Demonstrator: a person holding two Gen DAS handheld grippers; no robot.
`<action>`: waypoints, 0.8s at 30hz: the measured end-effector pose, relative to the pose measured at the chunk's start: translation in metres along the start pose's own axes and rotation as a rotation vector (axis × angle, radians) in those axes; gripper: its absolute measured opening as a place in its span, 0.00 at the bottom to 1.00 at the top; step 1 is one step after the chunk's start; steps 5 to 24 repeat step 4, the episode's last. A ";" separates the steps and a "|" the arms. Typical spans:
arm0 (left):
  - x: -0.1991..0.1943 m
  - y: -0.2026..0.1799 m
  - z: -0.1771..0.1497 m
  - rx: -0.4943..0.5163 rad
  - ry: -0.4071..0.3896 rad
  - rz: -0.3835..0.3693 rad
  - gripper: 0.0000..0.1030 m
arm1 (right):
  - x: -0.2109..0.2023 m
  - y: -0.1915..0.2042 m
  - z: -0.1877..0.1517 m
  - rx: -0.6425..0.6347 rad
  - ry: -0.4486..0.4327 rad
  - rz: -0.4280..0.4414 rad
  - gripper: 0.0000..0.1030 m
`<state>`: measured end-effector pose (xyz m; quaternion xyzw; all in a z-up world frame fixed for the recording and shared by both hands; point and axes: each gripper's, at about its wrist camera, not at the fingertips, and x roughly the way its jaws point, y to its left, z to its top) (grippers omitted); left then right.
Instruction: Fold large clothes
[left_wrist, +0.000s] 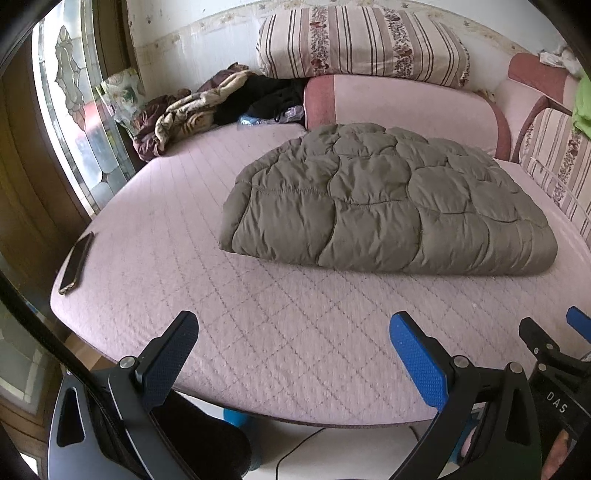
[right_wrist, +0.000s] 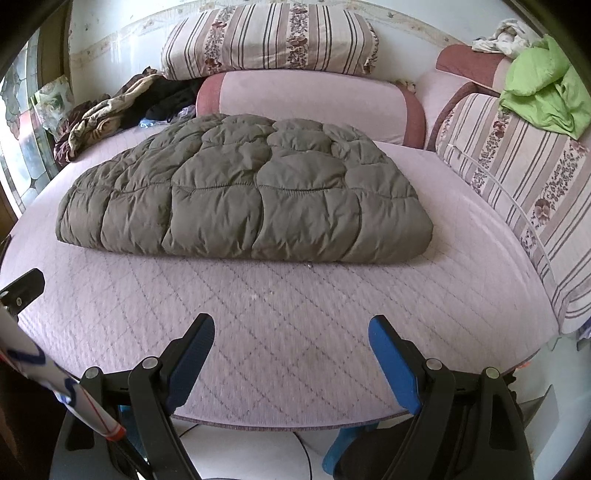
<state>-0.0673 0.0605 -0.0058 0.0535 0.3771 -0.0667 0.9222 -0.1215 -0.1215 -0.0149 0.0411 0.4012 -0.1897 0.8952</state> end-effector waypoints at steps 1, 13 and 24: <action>0.003 0.000 0.002 0.001 0.002 0.005 1.00 | 0.001 0.000 0.000 -0.002 0.002 0.001 0.86; 0.010 0.001 0.005 0.006 0.013 0.006 1.00 | 0.009 0.001 0.002 -0.005 0.014 0.004 0.86; 0.010 0.001 0.005 0.006 0.013 0.006 1.00 | 0.009 0.001 0.002 -0.005 0.014 0.004 0.86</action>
